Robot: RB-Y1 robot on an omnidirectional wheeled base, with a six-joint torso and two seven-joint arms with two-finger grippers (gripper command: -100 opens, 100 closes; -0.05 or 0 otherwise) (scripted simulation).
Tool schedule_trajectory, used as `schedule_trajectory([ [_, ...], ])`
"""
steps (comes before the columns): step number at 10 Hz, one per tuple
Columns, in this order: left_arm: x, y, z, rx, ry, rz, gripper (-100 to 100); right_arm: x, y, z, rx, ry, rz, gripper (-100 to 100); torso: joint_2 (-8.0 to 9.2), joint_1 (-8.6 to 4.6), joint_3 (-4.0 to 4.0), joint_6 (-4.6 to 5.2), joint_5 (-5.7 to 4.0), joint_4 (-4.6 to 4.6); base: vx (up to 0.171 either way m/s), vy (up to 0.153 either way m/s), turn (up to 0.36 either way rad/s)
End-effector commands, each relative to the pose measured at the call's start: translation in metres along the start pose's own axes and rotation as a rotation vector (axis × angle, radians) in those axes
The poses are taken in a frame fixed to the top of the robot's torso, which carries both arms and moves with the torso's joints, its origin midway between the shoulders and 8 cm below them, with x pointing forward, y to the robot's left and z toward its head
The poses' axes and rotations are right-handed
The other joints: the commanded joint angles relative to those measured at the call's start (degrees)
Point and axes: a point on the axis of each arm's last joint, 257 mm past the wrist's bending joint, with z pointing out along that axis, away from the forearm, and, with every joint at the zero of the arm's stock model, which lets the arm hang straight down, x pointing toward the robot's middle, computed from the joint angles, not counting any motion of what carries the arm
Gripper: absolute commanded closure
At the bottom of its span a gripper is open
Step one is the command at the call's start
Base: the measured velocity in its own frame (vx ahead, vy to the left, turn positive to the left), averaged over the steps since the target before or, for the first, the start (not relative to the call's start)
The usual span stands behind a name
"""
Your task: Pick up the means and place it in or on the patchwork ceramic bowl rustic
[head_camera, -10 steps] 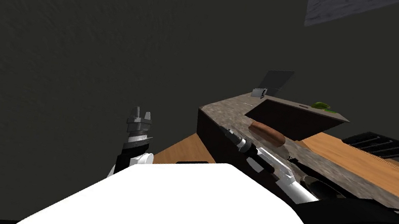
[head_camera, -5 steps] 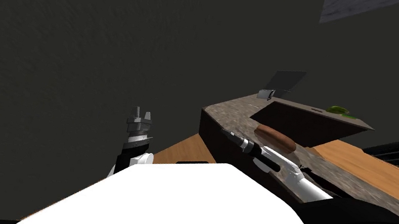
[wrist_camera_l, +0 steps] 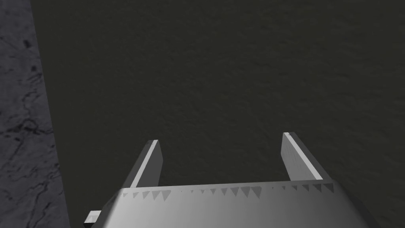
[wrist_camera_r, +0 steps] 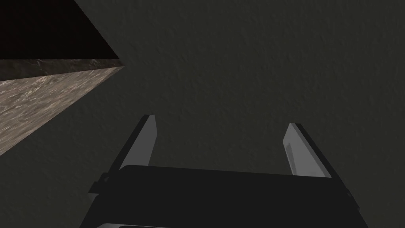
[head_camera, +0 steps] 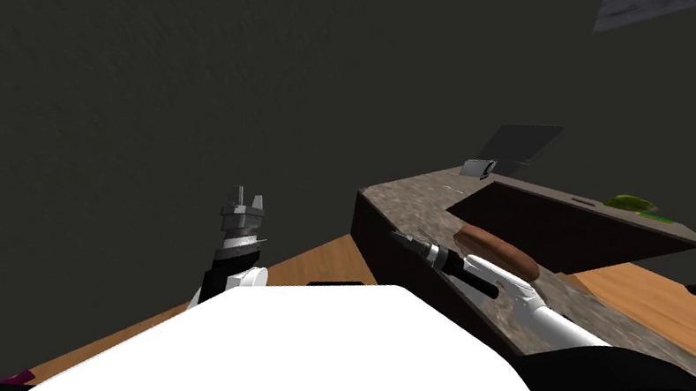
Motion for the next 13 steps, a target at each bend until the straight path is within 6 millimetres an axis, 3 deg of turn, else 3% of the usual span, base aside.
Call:
schedule_trajectory([
  [1, 0.0, 0.0, 0.0, 0.0, 0.0, 0.0, 0, -0.001, -0.012, -0.006, 0.03, 0.031, -0.017, -100, 0.0, 0.0, 0.0, 0.0, 0.0, 0.0, 0.008, -0.005, 0.074],
  [3, 0.0, 0.0, 0.0, 0.0, 0.0, 0.0, 0, 0.004, -0.034, -0.02, 0.084, 0.081, -0.038, -100, 0.01, -0.02, 0.0, 0.0, 0.0, 0.0, 0.009, -0.008, 0.106],
  [5, 0.0, 0.0, 0.0, 0.0, 0.0, 0.0, 0, 0.012, -0.073, -0.049, 0.182, 0.167, -0.075, -100, 0.0, -0.05, 0.0, 0.0, 0.0, 0.0, 0.009, -0.018, 0.193],
  [10, 0.0, 0.0, 0.0, 0.0, 0.0, 0.0, 0, 0.015, -0.117, -0.092, 0.305, 0.263, -0.12, -100, 0.06, -0.09, 0.04, 0.02, -0.02, 0.02, 0.001, -0.026, 0.105],
  [12, 0.0, 0.0, 0.0, 0.0, 0.0, 0.0, 0, 0.021, -0.145, -0.129, 0.392, 0.347, -0.153, -100, 0.07, -0.11, 0.04, 0.03, -0.02, 0.02, -0.009, -0.041, 0.188],
  [13, 0.0, 0.0, 0.0, 0.0, 0.0, 0.0, 0, 0.019, -0.151, -0.136, 0.411, 0.347, -0.153, -100, 0.09, -0.17, 0.05, 0.02, -0.04, 0.02, -0.009, -0.05, 0.062],
])
